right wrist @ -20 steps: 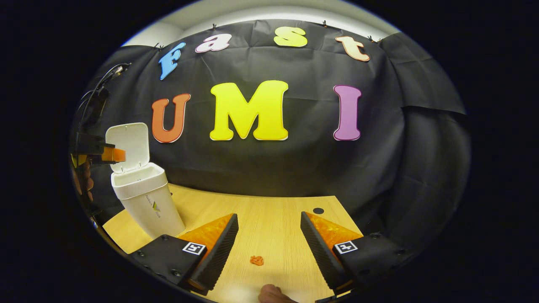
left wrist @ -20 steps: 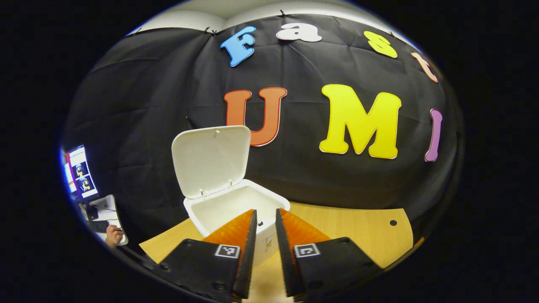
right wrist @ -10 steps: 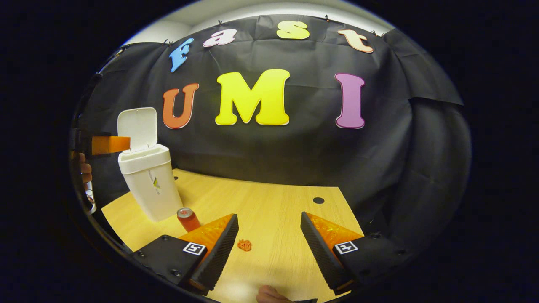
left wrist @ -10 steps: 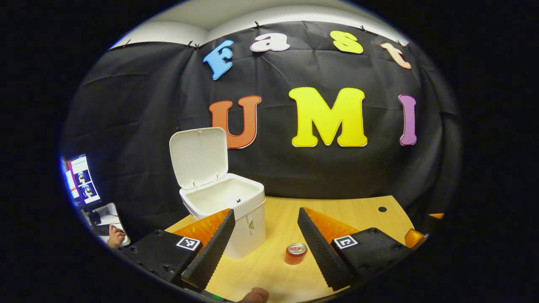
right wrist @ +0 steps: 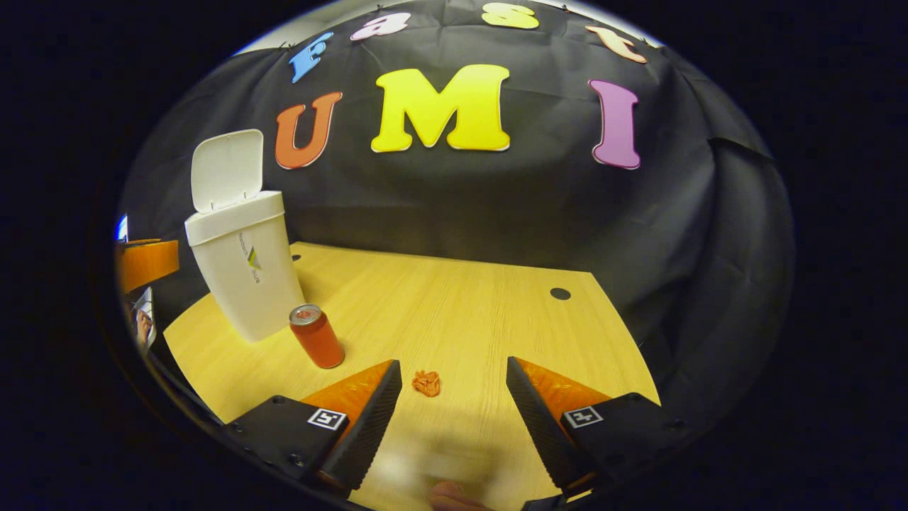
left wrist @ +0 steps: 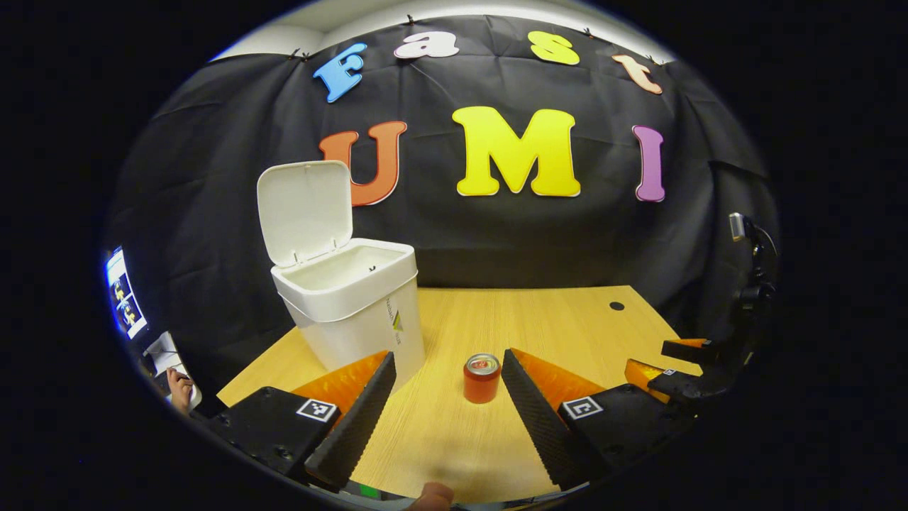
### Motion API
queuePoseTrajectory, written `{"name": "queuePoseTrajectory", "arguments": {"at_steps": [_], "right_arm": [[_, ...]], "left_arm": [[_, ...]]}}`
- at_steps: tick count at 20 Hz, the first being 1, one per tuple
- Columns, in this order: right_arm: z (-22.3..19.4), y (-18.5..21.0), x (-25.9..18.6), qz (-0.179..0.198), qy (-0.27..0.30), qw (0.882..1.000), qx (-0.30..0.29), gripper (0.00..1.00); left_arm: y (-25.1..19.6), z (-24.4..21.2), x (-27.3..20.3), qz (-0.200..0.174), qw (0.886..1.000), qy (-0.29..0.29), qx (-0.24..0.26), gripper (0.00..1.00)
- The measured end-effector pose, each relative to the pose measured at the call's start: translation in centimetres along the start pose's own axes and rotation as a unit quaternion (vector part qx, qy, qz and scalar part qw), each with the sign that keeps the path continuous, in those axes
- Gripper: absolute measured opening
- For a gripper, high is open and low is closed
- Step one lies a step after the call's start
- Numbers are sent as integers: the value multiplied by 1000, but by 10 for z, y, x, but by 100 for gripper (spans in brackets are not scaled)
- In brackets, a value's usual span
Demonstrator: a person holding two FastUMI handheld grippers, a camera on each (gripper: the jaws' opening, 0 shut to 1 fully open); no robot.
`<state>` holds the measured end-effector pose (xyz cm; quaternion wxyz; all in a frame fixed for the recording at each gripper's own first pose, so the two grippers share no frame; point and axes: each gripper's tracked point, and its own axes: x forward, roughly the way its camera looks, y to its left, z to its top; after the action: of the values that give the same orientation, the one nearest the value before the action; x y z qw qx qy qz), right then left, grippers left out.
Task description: Press the lid of the desktop garbage bin to open it, pick up the crumpled paper on the desktop and throw it into the bin, then pick up the pop can on the desktop and drop it into the bin, and finally close the garbage bin lid.
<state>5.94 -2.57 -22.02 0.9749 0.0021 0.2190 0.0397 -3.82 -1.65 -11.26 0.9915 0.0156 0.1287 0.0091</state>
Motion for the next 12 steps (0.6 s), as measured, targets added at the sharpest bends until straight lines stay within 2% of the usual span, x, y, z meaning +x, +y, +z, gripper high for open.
{"name": "queuePoseTrajectory", "arguments": {"at_steps": [7,9,12], "right_arm": [[-46,25,70,-8,94,995,12,95],[-58,24,88,-16,117,993,6,94],[-76,30,106,-8,156,988,6,94]], "left_arm": [[0,-7,21,-43,998,-3,36,99],[3,-8,27,-46,998,-2,40,99],[6,-18,37,-51,998,10,36,99]]}}
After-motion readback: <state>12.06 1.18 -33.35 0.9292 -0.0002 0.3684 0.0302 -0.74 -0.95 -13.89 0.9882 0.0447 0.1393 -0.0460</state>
